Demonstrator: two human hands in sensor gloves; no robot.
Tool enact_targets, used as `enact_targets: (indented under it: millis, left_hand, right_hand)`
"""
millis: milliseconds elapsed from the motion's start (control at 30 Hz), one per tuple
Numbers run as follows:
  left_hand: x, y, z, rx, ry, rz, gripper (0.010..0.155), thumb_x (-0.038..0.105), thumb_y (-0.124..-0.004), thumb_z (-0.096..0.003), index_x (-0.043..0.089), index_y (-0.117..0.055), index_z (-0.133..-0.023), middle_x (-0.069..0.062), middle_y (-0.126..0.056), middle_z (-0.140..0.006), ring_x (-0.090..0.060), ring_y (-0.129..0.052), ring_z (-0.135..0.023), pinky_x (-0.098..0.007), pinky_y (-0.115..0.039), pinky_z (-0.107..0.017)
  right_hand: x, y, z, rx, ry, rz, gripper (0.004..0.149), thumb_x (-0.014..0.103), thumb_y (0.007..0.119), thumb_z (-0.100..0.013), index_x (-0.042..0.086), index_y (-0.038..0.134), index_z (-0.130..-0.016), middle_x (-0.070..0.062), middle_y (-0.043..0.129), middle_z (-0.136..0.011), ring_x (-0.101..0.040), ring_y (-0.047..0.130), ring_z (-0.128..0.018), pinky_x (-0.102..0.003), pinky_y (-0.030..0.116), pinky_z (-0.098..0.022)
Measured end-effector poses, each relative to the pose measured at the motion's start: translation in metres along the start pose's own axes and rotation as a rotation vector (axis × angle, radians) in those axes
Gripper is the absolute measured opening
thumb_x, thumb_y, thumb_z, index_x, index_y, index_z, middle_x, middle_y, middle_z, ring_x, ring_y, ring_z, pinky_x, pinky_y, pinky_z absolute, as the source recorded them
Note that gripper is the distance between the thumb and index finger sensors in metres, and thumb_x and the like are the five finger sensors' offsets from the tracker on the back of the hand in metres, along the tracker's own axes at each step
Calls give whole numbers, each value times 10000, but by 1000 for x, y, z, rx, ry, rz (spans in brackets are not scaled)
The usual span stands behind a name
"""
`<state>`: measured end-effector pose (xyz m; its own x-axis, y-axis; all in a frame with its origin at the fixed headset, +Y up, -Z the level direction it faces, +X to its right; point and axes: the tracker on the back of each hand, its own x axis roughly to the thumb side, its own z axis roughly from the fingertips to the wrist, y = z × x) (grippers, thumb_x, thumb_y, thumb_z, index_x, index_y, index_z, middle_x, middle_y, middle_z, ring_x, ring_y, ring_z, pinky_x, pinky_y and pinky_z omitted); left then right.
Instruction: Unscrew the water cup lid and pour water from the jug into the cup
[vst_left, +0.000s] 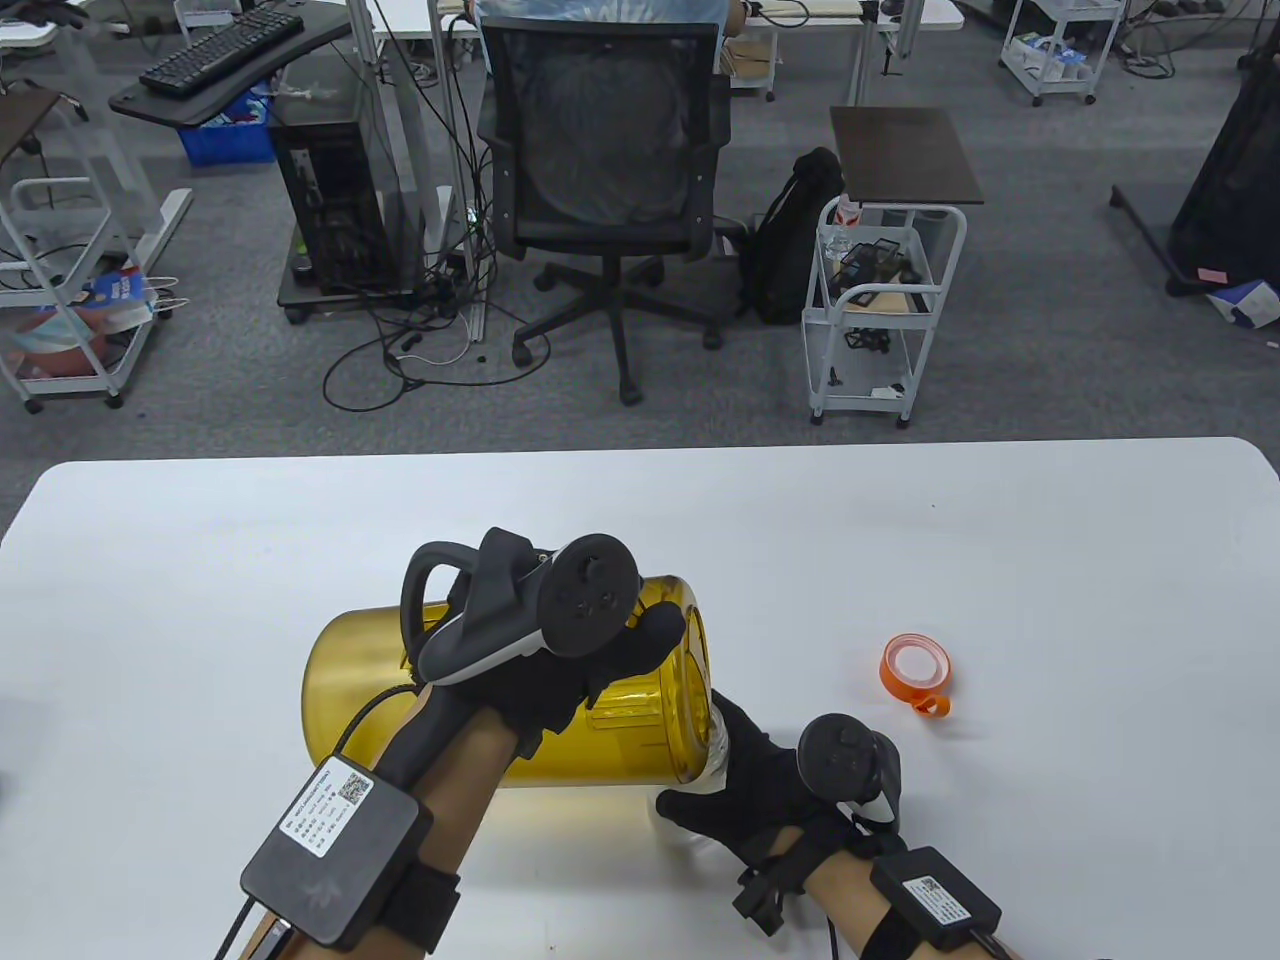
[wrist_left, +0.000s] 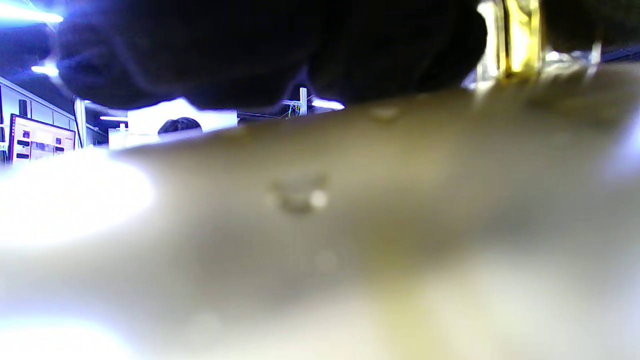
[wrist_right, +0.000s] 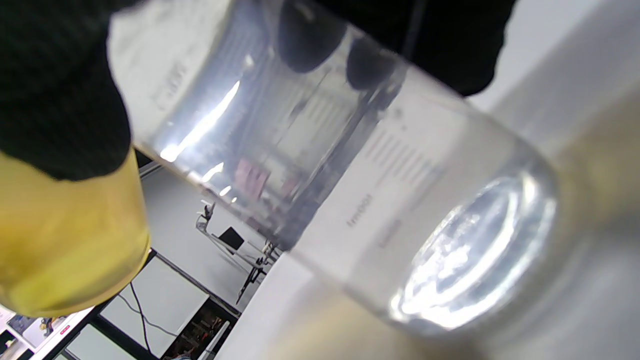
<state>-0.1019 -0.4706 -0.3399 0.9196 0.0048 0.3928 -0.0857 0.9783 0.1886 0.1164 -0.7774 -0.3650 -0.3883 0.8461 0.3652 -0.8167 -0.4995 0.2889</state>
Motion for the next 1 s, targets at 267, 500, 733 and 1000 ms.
enact_targets:
  millis: [267, 500, 733, 1000]
  left_hand:
    - [0, 0, 0, -2, 8, 0, 675, 830, -721, -340, 247, -988, -553, 48, -1014, -227, -205, -1029, -104, -462, -928, -296]
    - [0, 0, 0, -6, 7, 5, 676, 828, -725, -341, 243, -988, -556, 46, -1015, -229, -207, -1029, -106, -464, -927, -298]
    - [0, 0, 0, -6, 4, 5, 676, 825, -724, -341, 242, -987, -557, 44, -1014, -230, -208, -1029, -107, -465, -926, -298]
    - [0, 0, 0, -5, 0, 4, 676, 826, -726, -340, 242, -987, -557, 45, -1014, -229, -209, -1029, -108, -465, -926, -299]
  right_hand:
    - [0, 0, 0, -2, 2, 0, 1073, 681, 1004, -314, 213, 411, -1077, -101, 571, -1075, -402, 770, -945, -651, 717, -652]
    - [0, 0, 0, -2, 2, 0, 1074, 682, 1003, -314, 213, 411, -1077, -100, 570, -1076, -401, 771, -945, -651, 716, -651]
    - [0, 0, 0, -3, 1, 2, 1075, 681, 1003, -313, 211, 410, -1077, -102, 571, -1074, -411, 773, -940, -651, 717, -651]
    - [0, 0, 0, -3, 1, 2, 1076, 681, 1002, -314, 211, 409, -1077, -103, 571, -1074, -410, 773, -940, -650, 717, -651]
